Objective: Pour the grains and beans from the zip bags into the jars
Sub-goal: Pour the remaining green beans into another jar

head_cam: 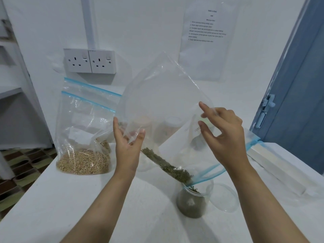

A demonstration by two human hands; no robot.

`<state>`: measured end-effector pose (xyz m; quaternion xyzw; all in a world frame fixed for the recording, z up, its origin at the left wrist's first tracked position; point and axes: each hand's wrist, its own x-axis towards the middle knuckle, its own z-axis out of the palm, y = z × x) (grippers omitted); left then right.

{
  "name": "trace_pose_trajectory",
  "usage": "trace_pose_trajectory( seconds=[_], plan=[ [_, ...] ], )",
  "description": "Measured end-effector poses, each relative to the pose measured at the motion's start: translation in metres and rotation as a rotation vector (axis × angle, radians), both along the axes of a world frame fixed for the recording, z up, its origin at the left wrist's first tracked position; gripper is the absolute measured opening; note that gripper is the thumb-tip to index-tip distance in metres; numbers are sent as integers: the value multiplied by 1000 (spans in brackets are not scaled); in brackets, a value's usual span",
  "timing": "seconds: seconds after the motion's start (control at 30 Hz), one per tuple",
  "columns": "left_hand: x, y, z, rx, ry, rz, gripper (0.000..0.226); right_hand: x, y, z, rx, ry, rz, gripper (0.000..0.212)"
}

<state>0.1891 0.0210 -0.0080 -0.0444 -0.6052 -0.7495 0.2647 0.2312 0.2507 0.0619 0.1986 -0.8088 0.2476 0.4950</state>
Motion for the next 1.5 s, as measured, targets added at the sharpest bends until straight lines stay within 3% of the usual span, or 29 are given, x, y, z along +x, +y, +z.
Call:
trace_pose_trajectory(
  seconds=[1.5],
  plan=[
    [9, 3, 8, -63, 39, 51, 87, -5, 2, -3, -105, 4, -31, 44]
  ],
)
